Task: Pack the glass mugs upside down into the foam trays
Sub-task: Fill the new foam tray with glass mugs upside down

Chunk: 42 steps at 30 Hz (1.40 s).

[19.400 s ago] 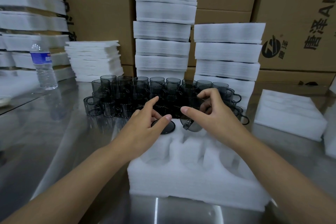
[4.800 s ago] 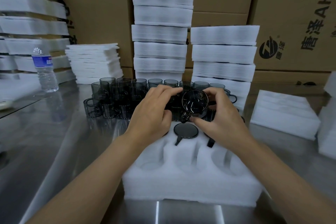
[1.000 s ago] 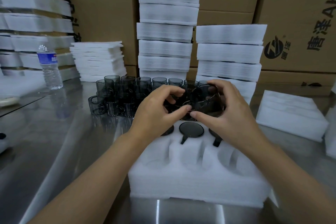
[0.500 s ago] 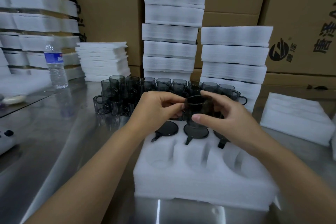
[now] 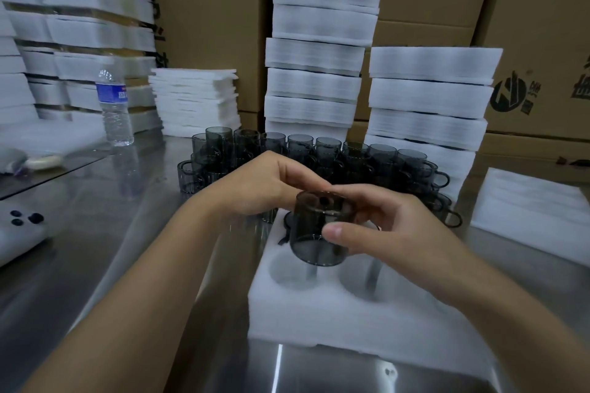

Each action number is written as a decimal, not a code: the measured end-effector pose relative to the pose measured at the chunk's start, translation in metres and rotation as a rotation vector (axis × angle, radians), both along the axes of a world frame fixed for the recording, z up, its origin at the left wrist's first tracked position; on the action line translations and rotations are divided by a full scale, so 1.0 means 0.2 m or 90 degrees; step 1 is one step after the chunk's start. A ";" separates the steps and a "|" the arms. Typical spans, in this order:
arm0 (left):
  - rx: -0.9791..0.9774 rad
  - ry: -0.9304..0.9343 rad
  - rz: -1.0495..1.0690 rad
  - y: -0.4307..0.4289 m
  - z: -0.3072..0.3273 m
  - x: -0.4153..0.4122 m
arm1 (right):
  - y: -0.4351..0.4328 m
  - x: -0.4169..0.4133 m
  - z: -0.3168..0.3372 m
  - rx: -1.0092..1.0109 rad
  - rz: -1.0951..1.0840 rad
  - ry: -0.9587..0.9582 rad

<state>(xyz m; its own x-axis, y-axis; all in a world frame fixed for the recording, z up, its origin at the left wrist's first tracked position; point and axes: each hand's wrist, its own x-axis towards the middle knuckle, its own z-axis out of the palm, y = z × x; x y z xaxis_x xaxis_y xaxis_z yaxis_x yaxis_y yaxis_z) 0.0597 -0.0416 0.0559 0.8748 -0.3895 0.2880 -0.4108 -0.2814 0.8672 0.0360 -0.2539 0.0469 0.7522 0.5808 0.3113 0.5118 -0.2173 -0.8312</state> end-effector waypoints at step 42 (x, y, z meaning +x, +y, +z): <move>0.134 0.196 -0.124 0.00 0.01 -0.04 | 0.07 -0.05 -0.08 -0.263 -0.081 -0.287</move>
<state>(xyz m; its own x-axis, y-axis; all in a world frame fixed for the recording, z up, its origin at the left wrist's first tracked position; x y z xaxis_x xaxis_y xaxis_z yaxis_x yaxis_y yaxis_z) 0.0518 -0.0419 0.0580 0.8115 -0.5789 -0.0791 -0.2045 -0.4083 0.8897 0.0250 -0.2406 0.0306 0.6701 0.6352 0.3840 0.7419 -0.5568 -0.3736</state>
